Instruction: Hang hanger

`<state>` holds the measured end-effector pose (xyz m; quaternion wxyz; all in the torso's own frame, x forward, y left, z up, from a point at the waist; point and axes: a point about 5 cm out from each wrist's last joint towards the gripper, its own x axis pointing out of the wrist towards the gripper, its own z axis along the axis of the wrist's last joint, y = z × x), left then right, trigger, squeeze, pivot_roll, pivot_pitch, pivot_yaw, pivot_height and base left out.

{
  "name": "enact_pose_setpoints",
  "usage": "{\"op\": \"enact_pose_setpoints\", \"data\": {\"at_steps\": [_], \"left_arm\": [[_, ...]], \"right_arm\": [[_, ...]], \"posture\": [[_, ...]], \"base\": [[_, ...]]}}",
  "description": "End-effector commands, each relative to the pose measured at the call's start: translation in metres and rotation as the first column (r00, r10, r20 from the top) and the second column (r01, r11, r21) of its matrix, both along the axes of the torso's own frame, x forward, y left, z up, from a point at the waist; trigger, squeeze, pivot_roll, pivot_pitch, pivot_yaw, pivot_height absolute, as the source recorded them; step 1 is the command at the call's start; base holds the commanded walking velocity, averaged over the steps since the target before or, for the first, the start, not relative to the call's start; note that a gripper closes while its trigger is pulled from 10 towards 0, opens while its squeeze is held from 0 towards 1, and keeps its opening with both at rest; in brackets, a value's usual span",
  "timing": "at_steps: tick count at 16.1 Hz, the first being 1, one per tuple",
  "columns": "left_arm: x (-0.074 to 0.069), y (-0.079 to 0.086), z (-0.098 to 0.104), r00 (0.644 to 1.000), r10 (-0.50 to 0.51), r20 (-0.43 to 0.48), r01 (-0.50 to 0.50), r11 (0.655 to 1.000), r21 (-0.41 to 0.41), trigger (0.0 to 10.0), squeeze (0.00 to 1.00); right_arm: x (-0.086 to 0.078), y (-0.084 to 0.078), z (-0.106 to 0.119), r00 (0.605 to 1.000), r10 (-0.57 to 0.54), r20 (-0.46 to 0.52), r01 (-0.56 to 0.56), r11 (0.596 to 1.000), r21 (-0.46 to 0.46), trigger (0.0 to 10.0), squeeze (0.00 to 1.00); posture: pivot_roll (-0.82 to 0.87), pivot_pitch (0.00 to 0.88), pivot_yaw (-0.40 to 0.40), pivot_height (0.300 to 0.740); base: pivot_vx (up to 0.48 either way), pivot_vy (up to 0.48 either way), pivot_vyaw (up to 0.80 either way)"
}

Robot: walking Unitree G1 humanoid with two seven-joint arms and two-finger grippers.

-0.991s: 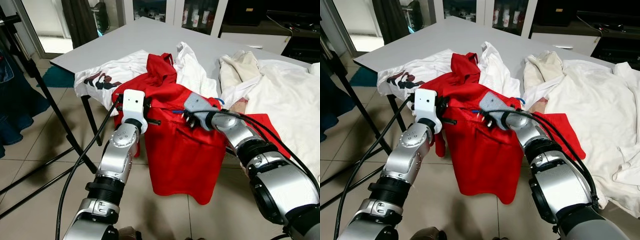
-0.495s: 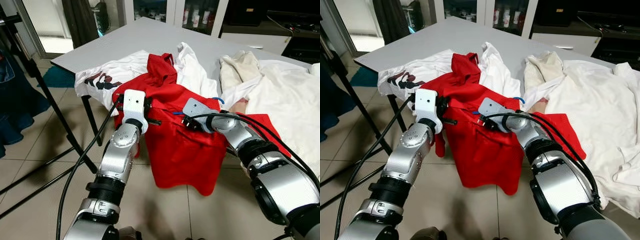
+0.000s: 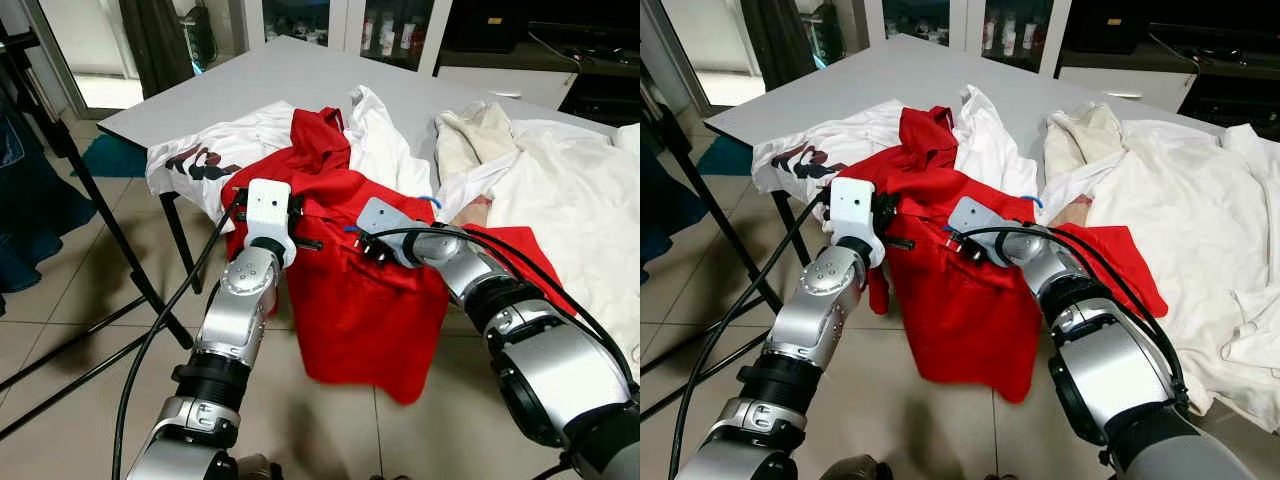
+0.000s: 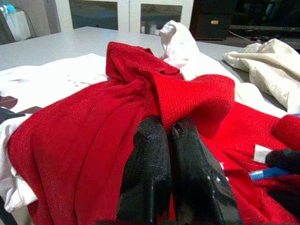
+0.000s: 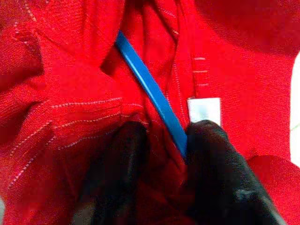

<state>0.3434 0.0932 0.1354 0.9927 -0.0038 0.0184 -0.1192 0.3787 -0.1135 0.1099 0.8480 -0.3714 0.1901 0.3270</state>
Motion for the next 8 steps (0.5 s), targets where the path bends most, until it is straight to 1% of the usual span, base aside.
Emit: {"op": "enact_pose_setpoints", "data": {"at_steps": [1, 2, 3, 4, 5, 7, 8], "left_arm": [[-0.0001, 0.0006, 0.0035, 1.0, 0.003, 0.018, -0.003, 1.0, 0.011, 10.0, 0.0], [-0.0002, 0.0012, 0.0034, 1.0, 0.004, 0.018, -0.004, 1.0, 0.012, 10.0, 0.0], [0.0, 0.0013, 0.0034, 1.0, 0.004, 0.017, -0.005, 1.0, 0.013, 10.0, 0.0], [0.0, 0.0012, 0.0033, 1.0, 0.004, 0.017, -0.004, 1.0, 0.013, 10.0, 0.0], [-0.0001, 0.0006, 0.0033, 1.0, 0.003, 0.017, -0.003, 1.0, 0.013, 10.0, 0.0], [-0.0004, -0.0004, 0.0033, 1.0, -0.001, 0.017, 0.0, 1.0, 0.012, 10.0, 0.0], [-0.0005, -0.0006, 0.0032, 1.0, -0.002, 0.016, 0.002, 1.0, 0.012, 10.0, 0.0]], "right_arm": [[-0.0044, -0.0029, -0.01, 0.998, -0.017, -0.068, 0.016, 1.0, -0.014, 9.7, 0.0], [-0.0038, -0.0019, -0.0085, 0.997, -0.017, -0.074, 0.016, 1.0, -0.003, 10.0, 0.0], [-0.0038, -0.0016, -0.0085, 0.997, -0.014, -0.079, 0.014, 1.0, -0.002, 10.0, 0.0], [-0.0043, -0.0016, -0.0093, 0.996, -0.016, -0.089, 0.017, 1.0, 0.003, 4.0, 0.0], [-0.0046, -0.0015, -0.0097, 0.996, -0.019, -0.09, 0.02, 1.0, 0.012, 0.0, 0.0], [-0.0055, -0.0028, -0.0118, 0.996, -0.023, -0.083, 0.023, 1.0, 0.001, 0.0, 0.0], [-0.005, -0.0047, -0.0119, 0.998, -0.027, -0.062, 0.025, 0.999, -0.025, 0.0, 0.0]], "posture": [[0.16, 0.002, -0.011, 0.74], [0.16, 0.002, -0.011, 0.74], [0.16, 0.002, -0.011, 0.74], [0.16, 0.003, -0.011, 0.74], [0.16, 0.004, -0.011, 0.74], [0.15, 0.007, -0.011, 0.74], [0.15, 0.008, -0.01, 0.74]], "base": [[0.0, 0.0, 0.0], [0.0, 0.0, 0.0], [0.0, 0.0, 0.0], [0.0, 0.0, 0.0], [0.0, 0.0, 0.0], [0.0, 0.0, 0.0], [0.0, 0.0, 0.0]]}}
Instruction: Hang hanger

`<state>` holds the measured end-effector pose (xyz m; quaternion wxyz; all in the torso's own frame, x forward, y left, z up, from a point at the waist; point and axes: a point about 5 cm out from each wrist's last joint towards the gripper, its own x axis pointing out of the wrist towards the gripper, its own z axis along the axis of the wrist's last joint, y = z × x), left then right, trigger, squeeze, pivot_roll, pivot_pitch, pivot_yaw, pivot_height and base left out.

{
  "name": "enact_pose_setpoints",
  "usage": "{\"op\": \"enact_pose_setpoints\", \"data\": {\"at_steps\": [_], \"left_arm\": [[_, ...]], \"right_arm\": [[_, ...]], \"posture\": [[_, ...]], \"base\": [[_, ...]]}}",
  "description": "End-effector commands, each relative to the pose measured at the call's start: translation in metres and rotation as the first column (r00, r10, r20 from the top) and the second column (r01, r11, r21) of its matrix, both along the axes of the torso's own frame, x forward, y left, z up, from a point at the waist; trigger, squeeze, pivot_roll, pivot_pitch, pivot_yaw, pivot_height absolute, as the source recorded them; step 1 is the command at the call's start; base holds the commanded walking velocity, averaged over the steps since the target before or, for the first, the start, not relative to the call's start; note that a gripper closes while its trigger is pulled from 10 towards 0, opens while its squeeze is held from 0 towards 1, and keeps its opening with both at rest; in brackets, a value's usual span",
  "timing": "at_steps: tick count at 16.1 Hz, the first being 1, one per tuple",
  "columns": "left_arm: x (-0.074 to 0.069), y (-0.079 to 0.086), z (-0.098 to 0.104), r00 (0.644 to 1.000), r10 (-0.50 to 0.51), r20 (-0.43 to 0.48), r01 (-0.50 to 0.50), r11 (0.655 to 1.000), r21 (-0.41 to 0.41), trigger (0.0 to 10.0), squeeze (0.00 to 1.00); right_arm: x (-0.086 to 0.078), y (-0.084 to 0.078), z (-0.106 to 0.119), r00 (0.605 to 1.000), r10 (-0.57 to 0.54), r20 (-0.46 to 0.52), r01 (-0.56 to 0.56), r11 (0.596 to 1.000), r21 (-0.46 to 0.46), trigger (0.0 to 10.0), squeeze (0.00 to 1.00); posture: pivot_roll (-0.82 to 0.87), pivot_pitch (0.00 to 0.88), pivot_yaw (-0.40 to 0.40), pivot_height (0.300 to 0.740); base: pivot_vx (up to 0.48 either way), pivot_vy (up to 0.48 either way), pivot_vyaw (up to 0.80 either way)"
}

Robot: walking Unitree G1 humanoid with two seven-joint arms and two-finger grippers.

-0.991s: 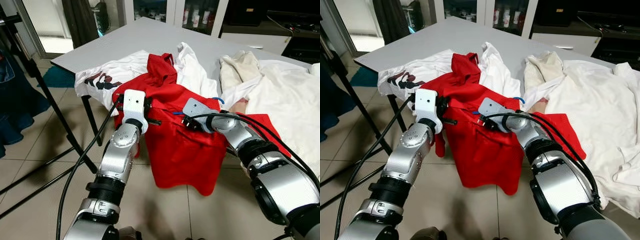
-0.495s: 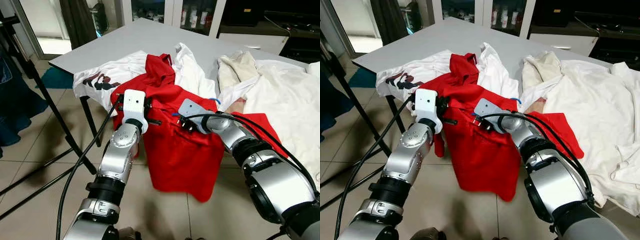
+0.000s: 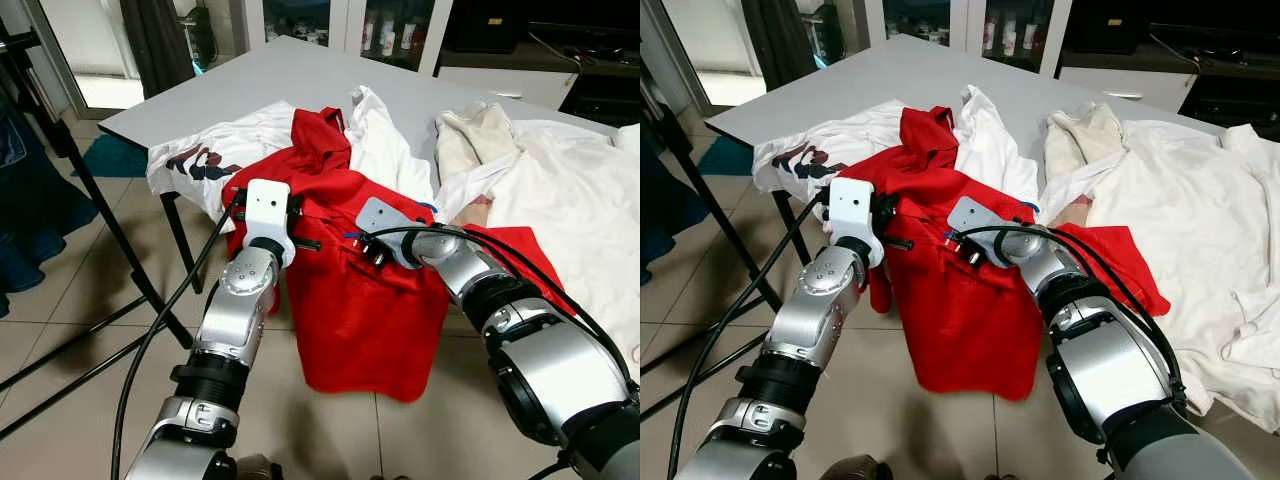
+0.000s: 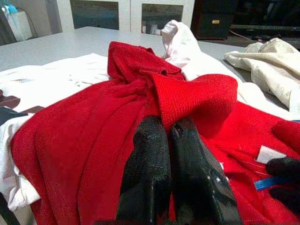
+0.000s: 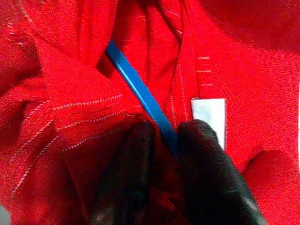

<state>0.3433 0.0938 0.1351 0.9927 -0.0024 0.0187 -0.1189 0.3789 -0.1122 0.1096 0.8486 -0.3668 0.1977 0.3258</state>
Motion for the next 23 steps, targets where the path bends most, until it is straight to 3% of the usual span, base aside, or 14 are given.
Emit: {"op": "enact_pose_setpoints", "data": {"at_steps": [1, 5, 9, 12, 14, 18, 21, 23], "left_arm": [[0.0, -0.001, 0.003, 1.0, -0.003, 0.016, 0.003, 1.0, 0.009, 10.0, 0.0], [-0.001, -0.002, 0.003, 1.0, -0.004, 0.014, 0.004, 1.0, 0.007, 10.0, 0.0], [0.0, -0.001, 0.003, 1.0, 0.008, 0.016, -0.008, 1.0, 0.005, 10.0, 0.0], [0.0, 0.0, 0.004, 1.0, 0.012, 0.017, -0.013, 1.0, 0.005, 10.0, 0.0], [0.001, 0.0, 0.004, 1.0, 0.016, 0.018, -0.016, 1.0, 0.005, 10.0, 0.0], [0.001, -0.001, 0.003, 1.0, 0.01, 0.014, -0.01, 1.0, 0.004, 10.0, 0.0], [0.002, -0.004, 0.004, 1.0, 0.001, 0.014, -0.001, 1.0, 0.003, 10.0, 0.0], [0.002, -0.003, 0.003, 1.0, 0.0, 0.012, 0.0, 1.0, 0.004, 10.0, 0.0]], "right_arm": [[-0.004, -0.008, -0.011, 1.0, -0.019, -0.023, 0.018, 0.998, -0.052, 0.0, 0.0], [0.005, -0.024, 0.001, 0.988, -0.012, 0.156, 0.052, 0.965, -0.256, 0.0, 0.0], [0.009, -0.034, 0.011, 0.979, -0.018, 0.203, 0.071, 0.963, -0.261, 0.0, 0.0], [0.007, -0.042, 0.012, 0.984, -0.026, 0.174, 0.058, 0.982, -0.182, 0.0, 0.0], [0.006, -0.047, 0.024, 0.987, -0.011, 0.163, 0.015, 1.0, -0.021, 0.0, 0.0], [0.006, -0.058, 0.043, 0.98, -0.009, 0.196, -0.02, 0.989, 0.147, 0.0, 0.0], [0.003, -0.06, 0.051, 0.975, 0.024, 0.221, -0.065, 0.981, 0.18, 0.0, 0.0], [0.007, -0.066, 0.06, 0.96, -0.059, 0.274, -0.001, 0.977, 0.214, 0.0, 0.0]], "posture": [[0.15, 0.009, -0.009, 0.74], [0.15, 0.011, -0.01, 0.74], [0.15, 0.009, -0.011, 0.74], [0.15, 0.007, -0.011, 0.74], [0.15, 0.006, -0.011, 0.74], [0.15, 0.006, -0.011, 0.74], [0.12, 0.003, -0.006, 0.74], [0.13, 0.0, -0.008, 0.74]], "base": [[0.0, 0.0, 0.0], [0.0, 0.0, 0.0], [0.0, 0.0, 0.0], [0.0, 0.0, 0.0], [0.0, 0.0, 0.0], [0.0, 0.0, 0.0], [0.0, 0.0, 0.0], [0.0, 0.0, 0.0]]}}
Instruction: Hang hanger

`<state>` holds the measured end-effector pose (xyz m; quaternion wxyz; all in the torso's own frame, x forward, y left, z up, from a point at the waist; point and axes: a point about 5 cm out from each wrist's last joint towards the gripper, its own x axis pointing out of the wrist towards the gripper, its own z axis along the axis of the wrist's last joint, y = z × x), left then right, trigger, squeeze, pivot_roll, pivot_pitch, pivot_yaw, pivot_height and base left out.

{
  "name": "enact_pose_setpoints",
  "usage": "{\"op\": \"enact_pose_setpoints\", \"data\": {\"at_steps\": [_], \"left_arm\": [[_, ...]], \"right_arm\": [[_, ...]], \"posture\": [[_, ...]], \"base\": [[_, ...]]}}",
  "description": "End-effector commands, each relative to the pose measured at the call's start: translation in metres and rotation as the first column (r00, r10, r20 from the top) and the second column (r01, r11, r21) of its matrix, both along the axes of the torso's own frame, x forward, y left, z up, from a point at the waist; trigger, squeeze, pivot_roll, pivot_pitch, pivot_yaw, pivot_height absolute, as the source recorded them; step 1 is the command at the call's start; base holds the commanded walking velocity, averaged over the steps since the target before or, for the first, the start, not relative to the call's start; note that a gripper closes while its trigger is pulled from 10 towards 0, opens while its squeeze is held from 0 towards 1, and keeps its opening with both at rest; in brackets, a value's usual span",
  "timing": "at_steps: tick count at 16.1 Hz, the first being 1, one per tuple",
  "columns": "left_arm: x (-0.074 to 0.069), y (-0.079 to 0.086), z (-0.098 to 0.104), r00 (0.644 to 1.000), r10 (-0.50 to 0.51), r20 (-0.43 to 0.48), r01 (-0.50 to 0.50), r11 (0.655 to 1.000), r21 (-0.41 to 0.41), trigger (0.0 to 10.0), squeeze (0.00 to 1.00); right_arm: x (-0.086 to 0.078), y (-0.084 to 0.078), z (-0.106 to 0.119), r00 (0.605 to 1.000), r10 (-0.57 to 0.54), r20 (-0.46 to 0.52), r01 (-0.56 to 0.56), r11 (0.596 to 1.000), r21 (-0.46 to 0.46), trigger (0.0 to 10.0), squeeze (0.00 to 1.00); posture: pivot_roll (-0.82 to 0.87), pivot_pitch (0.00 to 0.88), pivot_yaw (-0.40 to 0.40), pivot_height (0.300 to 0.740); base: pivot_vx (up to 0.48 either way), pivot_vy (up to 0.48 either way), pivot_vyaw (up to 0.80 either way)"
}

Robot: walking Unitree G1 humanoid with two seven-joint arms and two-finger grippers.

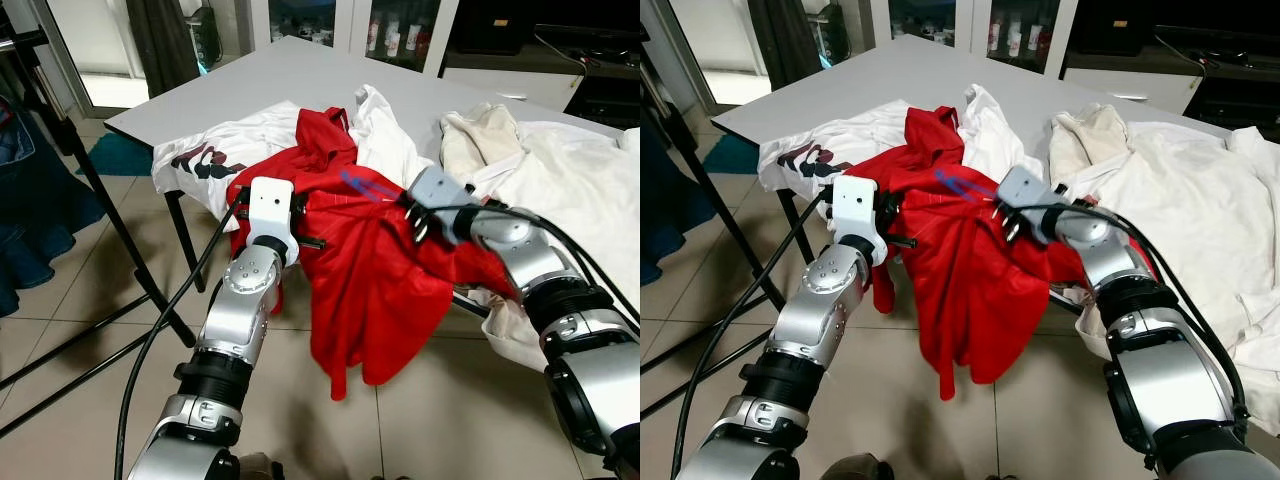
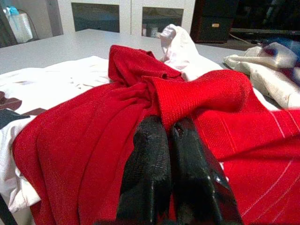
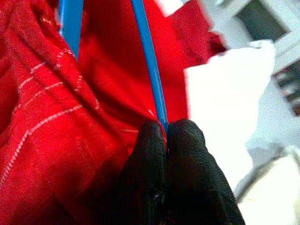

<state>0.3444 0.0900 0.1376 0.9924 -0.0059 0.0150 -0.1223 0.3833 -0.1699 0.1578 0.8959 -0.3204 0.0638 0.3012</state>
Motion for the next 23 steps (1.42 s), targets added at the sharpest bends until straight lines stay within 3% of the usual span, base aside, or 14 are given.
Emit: {"op": "enact_pose_setpoints", "data": {"at_steps": [1, 4, 6, 8, 10, 14, 17, 18, 19, 20, 21, 22, 23], "left_arm": [[0.001, 0.001, 0.0, 1.0, 0.006, 0.005, -0.006, 1.0, 0.012, 10.0, 0.0], [0.001, 0.0, 0.0, 1.0, -0.001, 0.003, 0.001, 1.0, 0.012, 10.0, 0.0], [0.001, -0.001, 0.0, 1.0, -0.007, 0.004, 0.006, 1.0, 0.014, 10.0, 0.0], [0.002, -0.002, 0.0, 1.0, -0.009, 0.003, 0.009, 1.0, 0.014, 10.0, 0.0], [0.002, -0.004, 0.001, 1.0, -0.013, 0.004, 0.013, 1.0, 0.012, 10.0, 0.0], [0.002, -0.007, 0.001, 1.0, -0.018, 0.006, 0.018, 1.0, 0.009, 10.0, 0.0], [0.002, -0.007, 0.001, 1.0, -0.017, 0.007, 0.017, 1.0, 0.008, 10.0, 0.0], [0.002, -0.007, 0.0, 1.0, -0.016, 0.007, 0.016, 1.0, 0.007, 10.0, 0.0], [0.002, -0.007, 0.0, 1.0, -0.015, 0.007, 0.015, 1.0, 0.007, 10.0, 0.0], [0.002, -0.007, 0.0, 1.0, -0.015, 0.006, 0.014, 1.0, 0.006, 10.0, 0.0], [0.002, -0.007, 0.0, 1.0, -0.014, 0.006, 0.013, 1.0, 0.006, 10.0, 0.0], [0.002, -0.007, 0.0, 1.0, -0.013, 0.007, 0.013, 1.0, 0.005, 10.0, 0.0], [0.002, -0.007, 0.0, 1.0, -0.012, 0.008, 0.011, 1.0, 0.005, 10.0, 0.0]], "right_arm": [[0.003, -0.008, 0.012, 0.997, -0.058, 0.056, 0.056, 0.998, 0.037, 0.0, 0.0], [0.008, -0.006, 0.018, 0.982, -0.153, 0.114, 0.143, 0.985, 0.091, 0.0, 0.0], [0.011, -0.004, 0.032, 0.966, -0.212, 0.146, 0.173, 0.956, 0.238, 0.0, 0.0], [0.013, 0.001, 0.04, 0.953, -0.267, 0.141, 0.192, 0.897, 0.399, 0.0, 0.0], [0.01, 0.019, 0.039, 0.959, -0.249, 0.134, 0.155, 0.861, 0.484, 0.0, 0.0], [0.002, 0.059, 0.037, 0.973, -0.169, 0.155, 0.056, 0.83, 0.555, 0.0, 0.0], [0.004, 0.063, 0.051, 0.964, -0.21, 0.16, 0.057, 0.758, 0.65, 0.0, 0.0], [0.005, 0.061, 0.061, 0.955, -0.239, 0.176, 0.052, 0.721, 0.691, 3.5, 0.0], [0.007, 0.059, 0.067, 0.95, -0.254, 0.178, 0.052, 0.696, 0.716, 4.9, 0.0], [0.009, 0.054, 0.076, 0.944, -0.278, 0.179, 0.051, 0.657, 0.752, 8.5, 0.0], [0.013, 0.047, 0.081, 0.948, -0.289, 0.137, 0.075, 0.617, 0.784, 10.0, 0.0], [0.015, 0.044, 0.081, 0.952, -0.284, 0.114, 0.088, 0.609, 0.789, 10.0, 0.0], [0.015, 0.046, 0.073, 0.976, -0.207, 0.072, 0.081, 0.644, 0.76, 10.0, 0.0]], "posture": [[0.13, 0.0, -0.008, 0.74], [0.13, 0.0, -0.005, 0.74], [0.13, 0.0, -0.002, 0.74], [0.12, 0.0, -0.002, 0.74], [0.12, 0.0, -0.002, 0.74], [0.12, 0.0, -0.005, 0.74], [0.12, 0.0, -0.007, 0.74], [0.12, 0.0, -0.009, 0.74], [0.12, 0.0, -0.01, 0.74], [0.12, 0.0, -0.011, 0.74], [0.12, 0.0, -0.011, 0.74], [0.12, 0.0, -0.011, 0.74], [0.12, 0.0, -0.013, 0.74]], "base": [[0.0, 0.0, 0.0], [0.0, 0.0, 0.0], [0.0, 0.0, 0.0], [0.0, 0.0, 0.0], [0.0, 0.0, 0.0], [0.0, 0.0, 0.0], [0.0, 0.0, 0.0], [0.0, 0.0, 0.0], [0.0, 0.0, 0.0], [0.0, 0.0, 0.0], [0.0, 0.0, 0.0], [0.0, 0.0, 0.0], [0.0, 0.0, 0.0]]}}
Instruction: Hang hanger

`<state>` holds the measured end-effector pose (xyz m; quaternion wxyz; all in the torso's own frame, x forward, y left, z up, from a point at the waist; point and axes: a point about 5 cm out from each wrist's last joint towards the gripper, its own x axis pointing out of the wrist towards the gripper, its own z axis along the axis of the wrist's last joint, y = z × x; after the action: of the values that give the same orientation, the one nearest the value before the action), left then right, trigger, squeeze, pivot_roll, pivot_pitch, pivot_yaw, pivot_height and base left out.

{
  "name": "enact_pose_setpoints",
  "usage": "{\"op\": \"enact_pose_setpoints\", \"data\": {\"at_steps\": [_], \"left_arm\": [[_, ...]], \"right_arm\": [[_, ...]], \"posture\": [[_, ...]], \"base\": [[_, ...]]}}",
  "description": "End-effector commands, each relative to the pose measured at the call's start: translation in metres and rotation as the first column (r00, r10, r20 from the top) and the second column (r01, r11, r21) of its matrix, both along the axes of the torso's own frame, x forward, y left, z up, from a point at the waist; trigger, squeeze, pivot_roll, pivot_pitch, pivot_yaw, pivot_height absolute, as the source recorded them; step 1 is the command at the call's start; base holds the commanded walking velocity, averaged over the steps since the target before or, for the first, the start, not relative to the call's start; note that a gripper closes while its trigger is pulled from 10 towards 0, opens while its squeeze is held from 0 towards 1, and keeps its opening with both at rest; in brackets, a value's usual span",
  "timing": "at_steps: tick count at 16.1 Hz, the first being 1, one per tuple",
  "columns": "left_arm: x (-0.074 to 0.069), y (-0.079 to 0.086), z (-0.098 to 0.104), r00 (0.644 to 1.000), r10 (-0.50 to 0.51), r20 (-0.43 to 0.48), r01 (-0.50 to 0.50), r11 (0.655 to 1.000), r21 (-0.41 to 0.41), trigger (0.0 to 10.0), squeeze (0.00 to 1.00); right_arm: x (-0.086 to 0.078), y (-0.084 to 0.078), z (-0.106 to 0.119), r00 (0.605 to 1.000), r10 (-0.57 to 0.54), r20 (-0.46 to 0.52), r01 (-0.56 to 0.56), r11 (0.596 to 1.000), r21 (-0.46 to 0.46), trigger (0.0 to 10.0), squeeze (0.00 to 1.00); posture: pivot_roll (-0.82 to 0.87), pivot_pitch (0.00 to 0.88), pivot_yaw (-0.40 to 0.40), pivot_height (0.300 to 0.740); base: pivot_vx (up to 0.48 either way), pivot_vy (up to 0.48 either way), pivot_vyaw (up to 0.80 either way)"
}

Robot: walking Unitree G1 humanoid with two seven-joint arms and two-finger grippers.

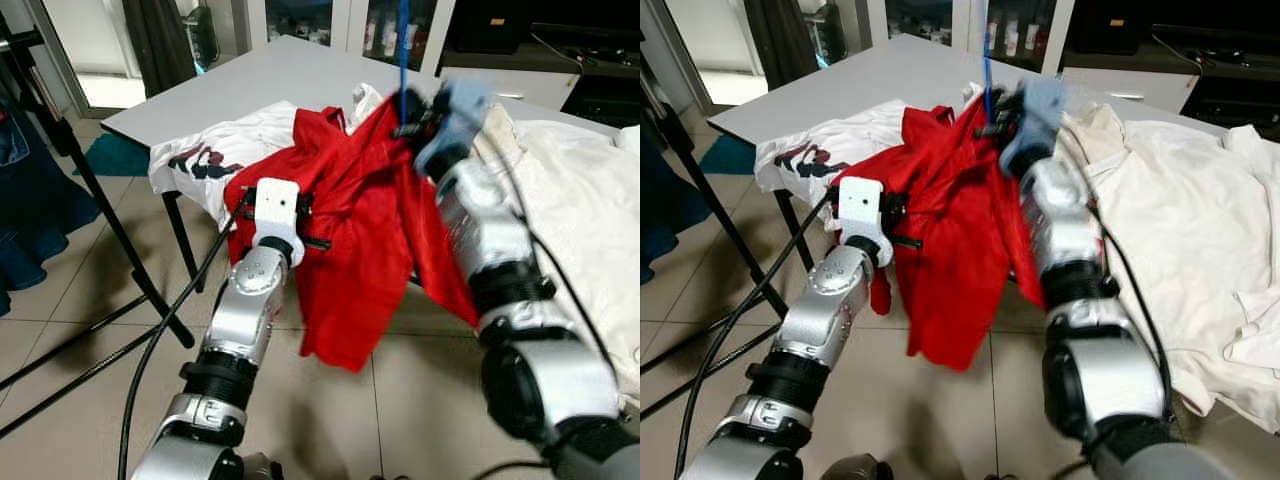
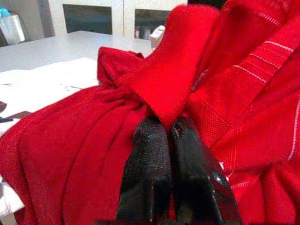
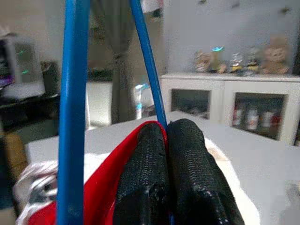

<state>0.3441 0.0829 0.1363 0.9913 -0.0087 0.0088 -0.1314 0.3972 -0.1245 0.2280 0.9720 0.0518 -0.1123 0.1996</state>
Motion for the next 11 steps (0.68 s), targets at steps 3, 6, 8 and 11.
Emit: {"op": "enact_pose_setpoints", "data": {"at_steps": [3, 6, 8, 11], "left_arm": [[0.002, 0.001, 0.001, 1.0, 0.008, -0.002, -0.008, 1.0, 0.011, 10.0, 0.0], [0.002, 0.001, 0.001, 1.0, 0.007, -0.002, -0.007, 1.0, 0.012, 10.0, 0.0], [0.002, 0.0, 0.001, 1.0, 0.001, -0.003, -0.001, 1.0, 0.013, 10.0, 0.0], [0.002, -0.002, 0.001, 1.0, -0.005, -0.003, 0.005, 1.0, 0.013, 10.0, 0.0]], "right_arm": [[-0.008, -0.002, -0.023, 0.996, 0.089, -0.03, -0.094, 0.972, -0.217, 10.0, 0.0], [-0.009, -0.013, -0.021, 0.997, 0.061, -0.052, -0.064, 0.996, -0.055, 10.0, 0.0], [-0.006, -0.024, -0.015, 0.993, 0.06, -0.102, -0.044, 0.987, 0.152, 10.0, 0.0], [-0.006, -0.023, -0.022, 0.984, 0.114, -0.138, -0.104, 0.991, 0.079, 10.0, 0.0]], "posture": [[0.12, 0.0, -0.012, 0.74], [0.12, 0.0, -0.009, 0.74], [0.11, 0.0, -0.005, 0.74], [0.11, 0.0, -0.005, 0.74]], "base": [[0.0, 0.0, 0.0], [0.0, 0.0, 0.0], [0.0, 0.0, 0.0], [0.0, 0.0, 0.0]]}}
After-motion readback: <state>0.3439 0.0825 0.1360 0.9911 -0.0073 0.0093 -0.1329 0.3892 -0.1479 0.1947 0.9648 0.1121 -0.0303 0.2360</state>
